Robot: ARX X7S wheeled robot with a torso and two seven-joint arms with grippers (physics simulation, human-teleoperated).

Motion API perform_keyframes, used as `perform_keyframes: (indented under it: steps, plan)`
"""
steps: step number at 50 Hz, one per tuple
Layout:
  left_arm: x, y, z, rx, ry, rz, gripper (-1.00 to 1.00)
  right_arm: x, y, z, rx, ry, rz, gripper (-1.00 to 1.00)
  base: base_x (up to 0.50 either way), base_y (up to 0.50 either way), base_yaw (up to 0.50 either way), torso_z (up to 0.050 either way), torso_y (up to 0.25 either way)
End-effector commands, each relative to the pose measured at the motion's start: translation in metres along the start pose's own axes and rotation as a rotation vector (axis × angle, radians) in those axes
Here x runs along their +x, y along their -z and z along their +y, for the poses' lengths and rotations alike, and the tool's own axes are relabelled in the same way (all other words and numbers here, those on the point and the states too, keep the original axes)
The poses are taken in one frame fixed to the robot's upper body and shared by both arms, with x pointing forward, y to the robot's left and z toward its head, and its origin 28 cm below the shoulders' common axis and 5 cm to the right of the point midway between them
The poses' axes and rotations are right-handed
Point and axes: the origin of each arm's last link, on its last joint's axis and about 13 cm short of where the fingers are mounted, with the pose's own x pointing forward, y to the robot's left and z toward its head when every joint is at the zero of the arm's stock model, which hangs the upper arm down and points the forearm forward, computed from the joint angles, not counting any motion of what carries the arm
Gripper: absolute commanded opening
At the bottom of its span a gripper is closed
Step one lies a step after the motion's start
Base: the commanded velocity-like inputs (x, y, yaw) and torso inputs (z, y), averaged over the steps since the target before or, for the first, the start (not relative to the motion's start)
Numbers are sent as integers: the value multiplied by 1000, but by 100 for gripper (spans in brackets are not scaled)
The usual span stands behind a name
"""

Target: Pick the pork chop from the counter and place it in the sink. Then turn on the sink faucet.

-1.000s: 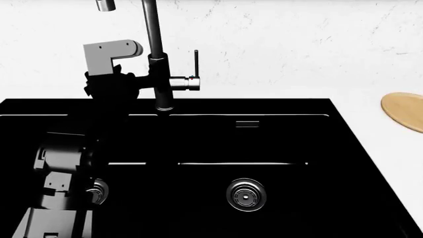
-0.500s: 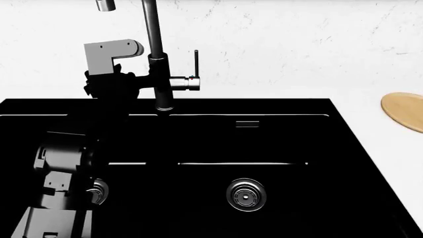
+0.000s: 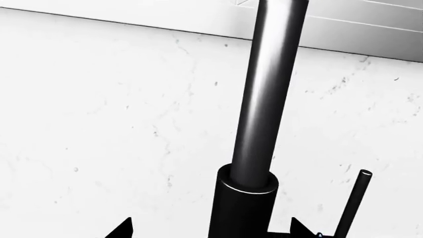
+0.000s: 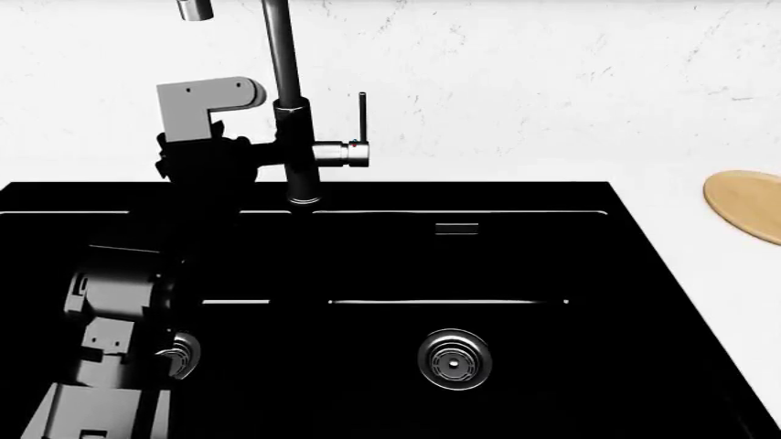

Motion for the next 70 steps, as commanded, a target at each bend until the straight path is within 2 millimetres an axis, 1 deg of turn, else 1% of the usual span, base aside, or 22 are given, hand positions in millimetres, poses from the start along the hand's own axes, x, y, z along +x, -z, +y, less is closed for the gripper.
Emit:
perform_keyframes:
  steps: [1, 5, 9, 27, 32, 49, 55, 70]
  plan:
    - [-1, -1, -1, -3, 3, -5, 100, 4, 3, 0, 10, -9, 5, 100, 0, 0, 0, 0, 0]
    - [-1, -1, -1, 0, 3, -4, 100, 8, 8, 1, 9, -11, 16, 100, 0, 0, 0, 0, 0]
    - [1, -2, 1, 2, -3, -6, 100, 13, 9, 3, 8, -12, 23, 100, 0, 0, 0, 0, 0]
    - [2, 1, 2, 3, -4, -3, 100, 29, 16, 6, -1, -9, 33, 100, 0, 0, 0, 0, 0]
    - [2, 3, 2, 5, -3, 0, 100, 30, 16, 4, -1, -1, 30, 100, 0, 0, 0, 0, 0]
    - [2, 7, 0, 5, 4, 2, 100, 39, 31, 1, -14, 21, 63, 100, 0, 0, 0, 0, 0]
    - [1, 6, -1, 8, 9, -3, 100, 39, 32, -1, -8, 25, 62, 100, 0, 0, 0, 0, 0]
    - [1, 6, 1, 6, 2, -3, 100, 42, 38, 3, -31, 1, 79, 100, 0, 0, 0, 0, 0]
